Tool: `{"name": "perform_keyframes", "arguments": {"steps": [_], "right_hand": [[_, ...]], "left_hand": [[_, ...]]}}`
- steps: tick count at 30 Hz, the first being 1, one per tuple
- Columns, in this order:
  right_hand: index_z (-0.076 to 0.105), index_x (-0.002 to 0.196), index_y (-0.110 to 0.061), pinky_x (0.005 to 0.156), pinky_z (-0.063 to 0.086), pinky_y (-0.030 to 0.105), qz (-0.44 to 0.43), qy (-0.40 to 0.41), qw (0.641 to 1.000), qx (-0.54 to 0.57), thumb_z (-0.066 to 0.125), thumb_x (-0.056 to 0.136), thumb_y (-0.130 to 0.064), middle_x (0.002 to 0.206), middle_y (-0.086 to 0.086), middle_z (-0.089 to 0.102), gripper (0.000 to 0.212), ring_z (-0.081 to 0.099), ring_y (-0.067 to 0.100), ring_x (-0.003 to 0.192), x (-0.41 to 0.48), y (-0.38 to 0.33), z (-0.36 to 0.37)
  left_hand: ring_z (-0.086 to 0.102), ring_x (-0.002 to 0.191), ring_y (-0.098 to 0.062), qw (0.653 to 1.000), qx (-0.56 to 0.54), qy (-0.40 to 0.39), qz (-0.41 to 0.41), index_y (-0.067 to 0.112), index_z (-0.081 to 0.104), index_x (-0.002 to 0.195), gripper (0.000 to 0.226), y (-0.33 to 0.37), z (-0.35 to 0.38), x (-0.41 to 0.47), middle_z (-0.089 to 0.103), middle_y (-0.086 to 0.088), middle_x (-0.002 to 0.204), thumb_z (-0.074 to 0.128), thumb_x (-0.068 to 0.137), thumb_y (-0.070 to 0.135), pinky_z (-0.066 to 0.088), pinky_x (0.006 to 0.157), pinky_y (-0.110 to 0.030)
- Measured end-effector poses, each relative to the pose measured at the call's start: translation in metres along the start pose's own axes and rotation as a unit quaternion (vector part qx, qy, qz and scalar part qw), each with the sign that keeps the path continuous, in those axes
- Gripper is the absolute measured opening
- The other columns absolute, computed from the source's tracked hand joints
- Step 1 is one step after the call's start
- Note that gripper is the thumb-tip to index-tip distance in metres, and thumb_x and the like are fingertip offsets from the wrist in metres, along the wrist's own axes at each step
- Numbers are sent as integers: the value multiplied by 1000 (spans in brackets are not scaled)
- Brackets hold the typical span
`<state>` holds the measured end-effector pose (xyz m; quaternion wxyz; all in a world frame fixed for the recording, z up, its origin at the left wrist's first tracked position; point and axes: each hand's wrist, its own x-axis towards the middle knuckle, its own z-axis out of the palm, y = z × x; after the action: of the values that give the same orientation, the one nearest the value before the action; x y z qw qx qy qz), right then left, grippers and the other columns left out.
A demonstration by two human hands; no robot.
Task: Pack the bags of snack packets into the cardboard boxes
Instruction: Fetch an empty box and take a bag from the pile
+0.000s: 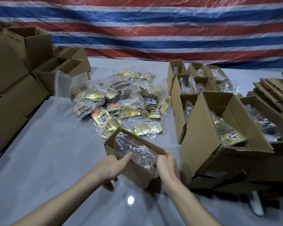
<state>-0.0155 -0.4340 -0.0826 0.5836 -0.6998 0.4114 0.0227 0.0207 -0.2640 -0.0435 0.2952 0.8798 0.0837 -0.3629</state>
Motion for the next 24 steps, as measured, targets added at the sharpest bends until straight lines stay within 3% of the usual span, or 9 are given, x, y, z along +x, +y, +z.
{"name": "perform_keyframes", "arguments": {"steps": [2,5,9,13,15,19,21,22,24], "right_hand": [[61,92,-17,53,43,22,4,27,999,24,44,80,-2,79,7,71,26,63,23,70,-4,7,-2],[62,105,-17,77,51,33,-5,46,997,61,49,91,-8,91,7,71,22,64,26,84,-8,17,-6],[56,122,-12,89,53,44,5,75,992,100,60,93,-23,111,9,68,31,64,28,98,-22,33,-18],[47,132,-17,60,59,39,83,51,965,244,67,90,-43,115,5,63,52,64,21,90,-42,42,-32],[49,137,-17,64,57,40,111,62,959,254,64,89,-50,115,4,63,60,64,22,92,-50,49,-34],[62,117,-15,78,56,47,93,103,973,184,59,91,-49,114,2,62,43,62,29,102,-61,66,-32],[68,103,-7,95,50,48,118,44,986,110,62,92,-42,119,16,62,37,62,35,107,-62,64,-29],[68,110,2,100,47,44,154,7,984,89,62,95,-37,122,21,62,42,61,35,111,-64,65,-26],[75,102,1,96,47,32,143,-30,986,79,65,95,-30,118,25,66,33,63,30,110,-74,70,-27]], "left_hand": [[71,61,-33,994,-109,-20,8,5,44,123,69,7,9,9,60,-17,105,49,90,65,62,69,-48],[69,58,-34,980,-192,-47,18,1,40,128,53,19,22,18,52,-14,113,52,96,41,62,68,-49],[67,49,-33,975,-211,-61,42,2,48,114,30,41,31,23,49,-11,101,44,98,27,61,54,-41],[63,39,-27,973,-206,-69,79,0,49,100,23,68,39,22,49,-11,87,40,100,21,52,40,-31],[61,37,-25,975,-185,-85,89,0,53,95,26,81,43,21,53,-10,81,39,100,22,51,37,-30],[66,50,-31,981,-146,-96,84,-4,55,115,38,102,53,26,52,-12,95,42,98,28,55,39,-34],[69,61,-38,982,-136,-100,83,-4,54,122,44,108,58,31,53,-14,107,41,98,32,56,42,-35],[69,63,-40,982,-137,-104,84,-4,53,123,46,109,60,34,55,-15,111,41,97,33,58,46,-36],[68,68,-43,979,-141,-117,85,-2,54,124,47,111,64,39,62,-18,116,41,95,33,59,53,-40]]}}
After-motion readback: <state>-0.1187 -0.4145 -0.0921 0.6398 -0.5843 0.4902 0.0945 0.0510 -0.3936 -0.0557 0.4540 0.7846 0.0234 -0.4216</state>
